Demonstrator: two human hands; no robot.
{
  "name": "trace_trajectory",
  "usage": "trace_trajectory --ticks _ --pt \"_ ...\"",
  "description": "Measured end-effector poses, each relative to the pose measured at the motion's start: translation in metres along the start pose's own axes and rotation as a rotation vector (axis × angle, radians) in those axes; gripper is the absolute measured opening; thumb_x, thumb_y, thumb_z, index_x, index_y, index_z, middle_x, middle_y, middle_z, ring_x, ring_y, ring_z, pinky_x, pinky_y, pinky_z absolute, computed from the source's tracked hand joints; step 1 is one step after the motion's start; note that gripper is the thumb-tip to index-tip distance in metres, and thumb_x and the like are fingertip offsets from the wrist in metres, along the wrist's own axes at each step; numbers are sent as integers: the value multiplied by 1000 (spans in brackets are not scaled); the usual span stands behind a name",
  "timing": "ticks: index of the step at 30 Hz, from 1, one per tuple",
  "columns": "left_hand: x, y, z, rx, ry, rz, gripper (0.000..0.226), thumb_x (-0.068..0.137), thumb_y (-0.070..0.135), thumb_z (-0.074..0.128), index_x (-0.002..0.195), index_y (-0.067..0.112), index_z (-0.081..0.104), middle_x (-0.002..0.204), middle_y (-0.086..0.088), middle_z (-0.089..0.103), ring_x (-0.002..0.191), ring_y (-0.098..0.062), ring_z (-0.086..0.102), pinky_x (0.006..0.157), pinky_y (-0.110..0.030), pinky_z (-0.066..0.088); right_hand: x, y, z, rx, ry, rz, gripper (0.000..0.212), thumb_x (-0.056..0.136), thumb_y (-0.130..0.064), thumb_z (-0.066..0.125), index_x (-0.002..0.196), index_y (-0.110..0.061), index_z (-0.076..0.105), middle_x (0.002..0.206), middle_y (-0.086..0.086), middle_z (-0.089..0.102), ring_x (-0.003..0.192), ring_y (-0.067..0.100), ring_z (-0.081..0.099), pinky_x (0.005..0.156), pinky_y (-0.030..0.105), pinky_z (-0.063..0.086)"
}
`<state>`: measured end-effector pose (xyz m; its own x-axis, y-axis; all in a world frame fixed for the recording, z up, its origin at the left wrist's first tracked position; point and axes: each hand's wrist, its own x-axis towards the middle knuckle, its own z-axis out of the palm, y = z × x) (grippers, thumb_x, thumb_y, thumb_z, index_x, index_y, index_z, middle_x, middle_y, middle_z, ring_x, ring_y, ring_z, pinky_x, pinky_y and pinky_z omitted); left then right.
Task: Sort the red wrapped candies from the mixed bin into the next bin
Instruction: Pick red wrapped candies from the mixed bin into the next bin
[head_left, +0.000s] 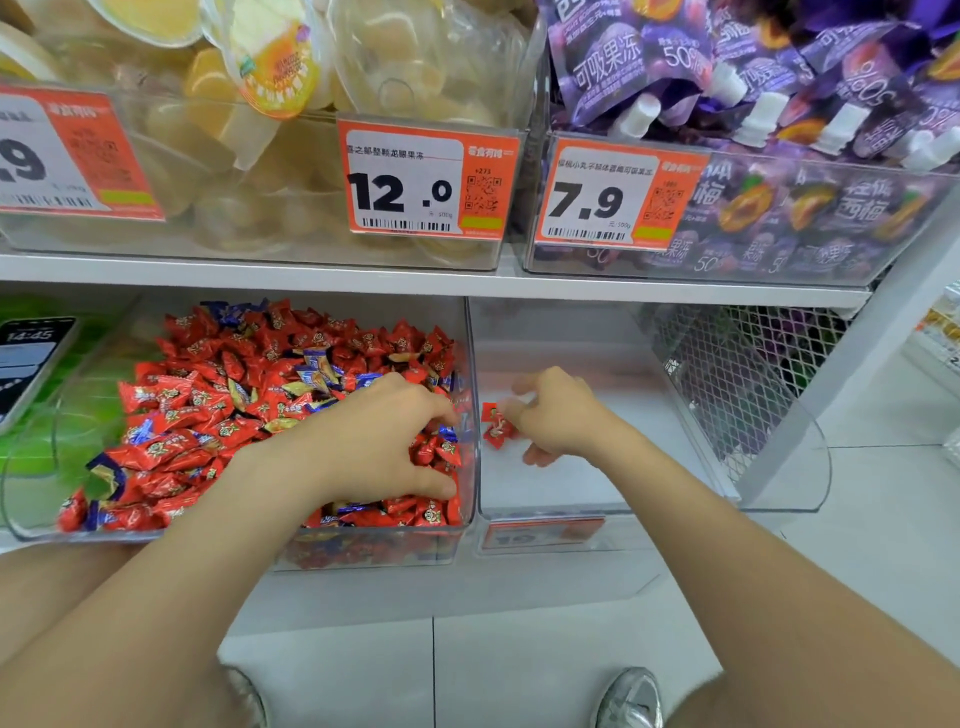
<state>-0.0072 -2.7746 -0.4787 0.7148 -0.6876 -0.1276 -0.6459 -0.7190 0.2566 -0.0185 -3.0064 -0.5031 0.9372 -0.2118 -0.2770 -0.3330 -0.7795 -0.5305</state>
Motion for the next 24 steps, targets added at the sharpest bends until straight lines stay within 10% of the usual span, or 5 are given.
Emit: trace_trajectory --ticks 5,11,15,21,24 --pt "7 -12 -8 -58 -105 34 93 54 77 88 136 40 62 108 27 58 98 4 52 89 -25 50 -20 -11 -1 -113 358 -345 31 94 -10 46 108 -14 73 96 7 74 90 33 68 85 40 57" --pt "4 -11 -7 45 -134 43 63 60 62 91 110 41 58 90 12 58 82 -8 49 76 -36 51 -70 -29 8 -202 247 -888 27 74 -4 60 95 -20 68 97 -5 60 94 22 54 81 39 46" --pt "1 -21 -10 6 -113 -11 39 72 46 90 83 41 53 82 12 60 74 -4 55 63 -32 45 -80 -37 12 -475 185 -910 36 73 -19 61 107 -20 72 95 -6 66 97 23 56 90 40 41" --pt "-8 -37 -11 5 40 -52 18 88 42 80 100 38 67 98 16 66 97 -10 59 84 -35 52 -67 -59 17 -830 127 -883 21 82 -32 58 99 -20 62 88 -4 65 86 25 61 90 39 41" --pt "-11 -43 -11 -36 108 -71 15 90 40 78 95 40 64 91 18 67 91 -5 57 80 -37 53 -55 -73 24 -931 113 -812 55 84 -73 65 102 -21 62 81 -6 66 76 24 60 85 38 38"
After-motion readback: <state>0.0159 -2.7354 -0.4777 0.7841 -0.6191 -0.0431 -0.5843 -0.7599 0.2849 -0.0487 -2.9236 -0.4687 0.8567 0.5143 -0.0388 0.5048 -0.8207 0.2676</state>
